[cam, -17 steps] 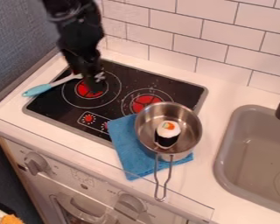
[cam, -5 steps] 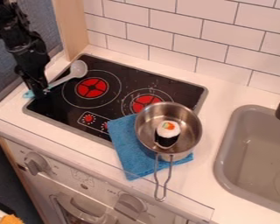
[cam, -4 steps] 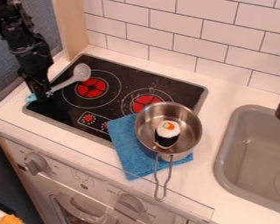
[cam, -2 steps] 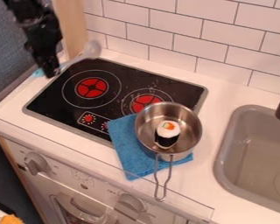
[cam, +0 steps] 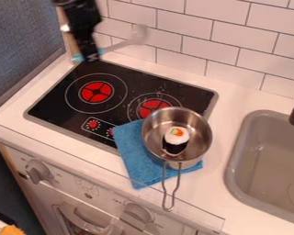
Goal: Moved the blue ladel to the upper right side of the stove
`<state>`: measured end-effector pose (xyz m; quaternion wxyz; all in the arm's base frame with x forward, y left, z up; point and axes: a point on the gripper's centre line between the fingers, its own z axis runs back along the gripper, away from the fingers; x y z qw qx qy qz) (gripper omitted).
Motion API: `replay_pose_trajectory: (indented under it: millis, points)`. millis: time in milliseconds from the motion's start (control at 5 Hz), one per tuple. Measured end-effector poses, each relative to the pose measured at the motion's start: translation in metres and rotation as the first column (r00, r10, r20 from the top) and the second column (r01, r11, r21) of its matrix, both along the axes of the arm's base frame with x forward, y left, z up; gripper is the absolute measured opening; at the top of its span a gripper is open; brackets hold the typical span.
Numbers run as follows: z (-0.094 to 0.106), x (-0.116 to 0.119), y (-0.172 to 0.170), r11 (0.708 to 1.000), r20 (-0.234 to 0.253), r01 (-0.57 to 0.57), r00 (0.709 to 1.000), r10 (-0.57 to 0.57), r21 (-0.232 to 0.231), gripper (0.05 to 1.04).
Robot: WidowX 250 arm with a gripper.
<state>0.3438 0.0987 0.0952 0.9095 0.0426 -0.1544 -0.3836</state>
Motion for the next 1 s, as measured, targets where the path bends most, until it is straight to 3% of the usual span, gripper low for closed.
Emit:
replay_pose_trajectory:
  millis: [200,400,800,1000]
  points:
    - [-0.005,0.009,-0.016,0.985,-0.026,0.170,0.985,-0.170,-0.012,0.337]
    - [-0.014,0.024,-0.027,0.950,-0.040,0.310,0.949,-0.312,-0.033,0.337]
    - [-0.042,0.049,-0.044,0.849,-0.049,0.528,0.847,-0.529,-0.030,0.337]
    - [-0.060,0.059,-0.053,0.811,-0.076,0.584,0.808,-0.584,-0.028,0.337]
